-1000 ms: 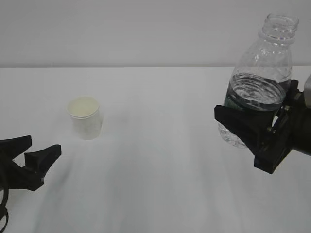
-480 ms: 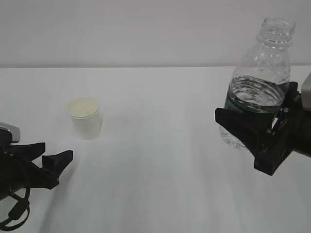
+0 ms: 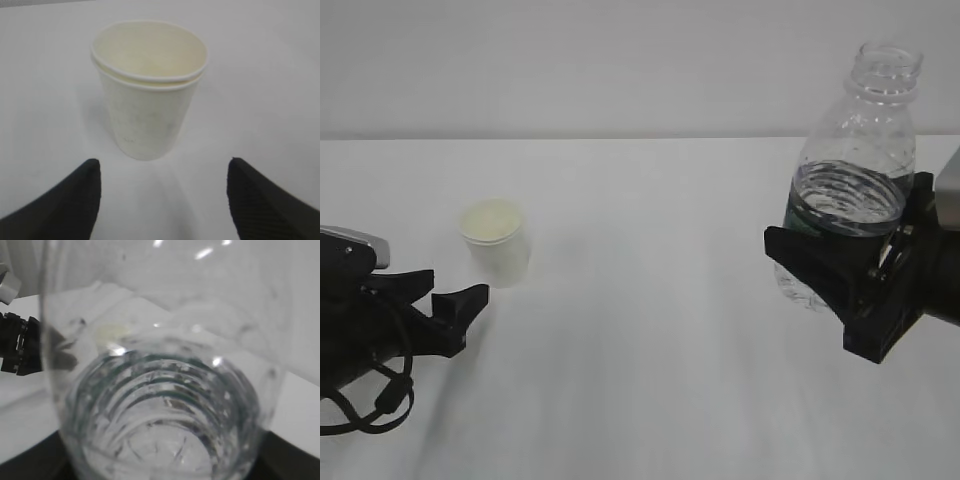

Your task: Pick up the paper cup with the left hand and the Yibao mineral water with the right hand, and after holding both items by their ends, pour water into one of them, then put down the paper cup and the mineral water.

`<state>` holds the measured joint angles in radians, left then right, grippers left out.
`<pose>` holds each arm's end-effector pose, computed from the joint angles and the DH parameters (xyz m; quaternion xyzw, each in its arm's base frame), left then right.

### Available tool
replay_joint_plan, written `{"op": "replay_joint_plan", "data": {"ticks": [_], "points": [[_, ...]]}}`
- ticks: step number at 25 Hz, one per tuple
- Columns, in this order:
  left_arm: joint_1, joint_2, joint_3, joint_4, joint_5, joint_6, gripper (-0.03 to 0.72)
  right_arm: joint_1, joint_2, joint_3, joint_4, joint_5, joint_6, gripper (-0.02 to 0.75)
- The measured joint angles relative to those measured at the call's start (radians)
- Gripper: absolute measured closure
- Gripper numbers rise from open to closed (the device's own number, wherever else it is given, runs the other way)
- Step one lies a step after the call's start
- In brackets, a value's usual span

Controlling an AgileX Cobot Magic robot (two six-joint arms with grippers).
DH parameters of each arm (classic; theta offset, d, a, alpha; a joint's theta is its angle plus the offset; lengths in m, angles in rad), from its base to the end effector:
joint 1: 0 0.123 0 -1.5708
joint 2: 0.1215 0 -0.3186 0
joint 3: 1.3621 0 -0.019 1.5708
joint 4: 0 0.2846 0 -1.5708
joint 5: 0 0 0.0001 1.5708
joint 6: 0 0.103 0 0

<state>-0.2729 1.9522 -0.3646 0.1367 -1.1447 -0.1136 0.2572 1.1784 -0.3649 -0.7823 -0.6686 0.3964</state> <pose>0.2741 -0.0900 0.0836 0.1237 0.8119 -0.1437 0.5522 0.2116 0.1021 0.2353 -0.3321 0.6971 0.1720 0.6117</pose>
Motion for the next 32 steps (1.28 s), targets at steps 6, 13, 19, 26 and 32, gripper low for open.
{"op": "replay_joint_plan", "data": {"ticks": [6, 13, 19, 26, 32], "points": [[0.000, 0.035, -0.049, 0.000, 0.000, 0.000, 0.126, 0.000, 0.000, 0.000, 0.000, 0.001, 0.000, 0.262], [0.000, 0.044, -0.107, 0.000, 0.000, 0.000, 0.126, 0.000, 0.000, 0.000, 0.000, 0.001, 0.000, 0.262], [0.000, 0.044, -0.141, 0.002, 0.000, 0.000, 0.126, 0.000, 0.000, 0.000, 0.000, 0.001, 0.000, 0.262], [0.000, 0.055, -0.157, 0.002, 0.008, 0.000, 0.126, 0.000, 0.000, 0.000, 0.000, 0.001, 0.000, 0.262], [0.000, 0.101, -0.158, 0.002, 0.012, 0.000, 0.126, 0.000, 0.000, 0.000, -0.002, 0.001, 0.000, 0.262]]}}
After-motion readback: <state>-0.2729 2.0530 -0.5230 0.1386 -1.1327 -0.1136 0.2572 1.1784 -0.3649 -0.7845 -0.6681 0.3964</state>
